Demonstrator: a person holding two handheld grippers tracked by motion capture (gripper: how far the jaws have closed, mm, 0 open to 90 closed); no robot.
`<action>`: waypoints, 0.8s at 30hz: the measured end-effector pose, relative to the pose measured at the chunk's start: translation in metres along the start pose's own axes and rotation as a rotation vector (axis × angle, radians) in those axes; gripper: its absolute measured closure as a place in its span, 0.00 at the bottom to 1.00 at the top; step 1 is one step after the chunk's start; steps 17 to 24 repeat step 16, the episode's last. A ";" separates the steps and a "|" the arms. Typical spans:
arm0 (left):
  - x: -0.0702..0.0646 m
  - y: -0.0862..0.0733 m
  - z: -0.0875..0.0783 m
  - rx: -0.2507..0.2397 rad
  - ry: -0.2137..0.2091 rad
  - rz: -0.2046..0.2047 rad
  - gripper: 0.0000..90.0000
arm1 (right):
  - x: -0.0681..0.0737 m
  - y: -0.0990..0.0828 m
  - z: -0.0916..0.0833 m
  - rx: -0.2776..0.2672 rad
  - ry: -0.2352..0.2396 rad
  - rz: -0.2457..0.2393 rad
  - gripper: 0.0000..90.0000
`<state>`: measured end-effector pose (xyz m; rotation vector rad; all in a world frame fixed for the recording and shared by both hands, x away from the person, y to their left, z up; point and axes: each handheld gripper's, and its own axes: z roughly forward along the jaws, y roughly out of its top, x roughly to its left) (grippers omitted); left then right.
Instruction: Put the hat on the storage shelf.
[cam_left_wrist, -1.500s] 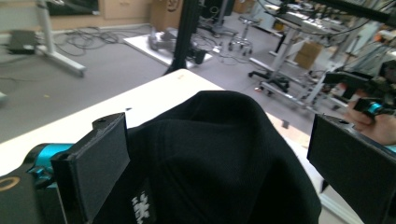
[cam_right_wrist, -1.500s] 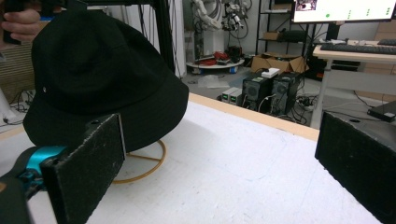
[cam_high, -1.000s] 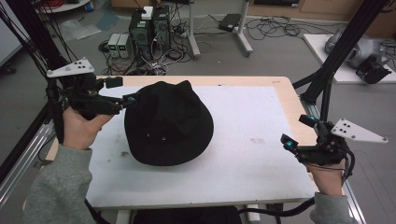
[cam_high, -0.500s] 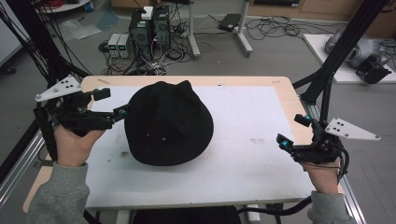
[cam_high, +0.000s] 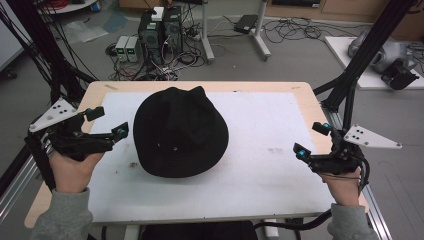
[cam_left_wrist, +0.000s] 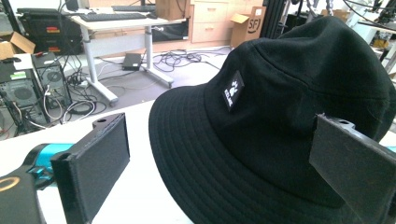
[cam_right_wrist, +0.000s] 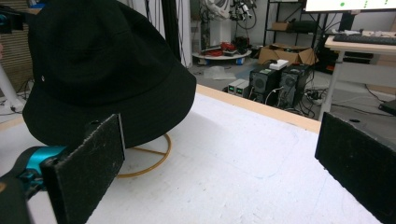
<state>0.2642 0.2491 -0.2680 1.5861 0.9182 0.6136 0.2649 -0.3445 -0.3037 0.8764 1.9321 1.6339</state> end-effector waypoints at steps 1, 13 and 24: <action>0.000 0.000 -0.001 0.006 0.007 0.004 0.07 | 0.000 0.000 0.001 -0.003 0.003 0.001 0.01; 0.003 -0.010 -0.016 -0.014 0.139 0.031 0.07 | -0.001 -0.001 0.004 0.011 -0.020 0.004 0.01; 0.006 -0.014 -0.019 -0.015 0.150 0.028 0.07 | -0.003 -0.001 0.003 0.011 -0.042 0.012 0.01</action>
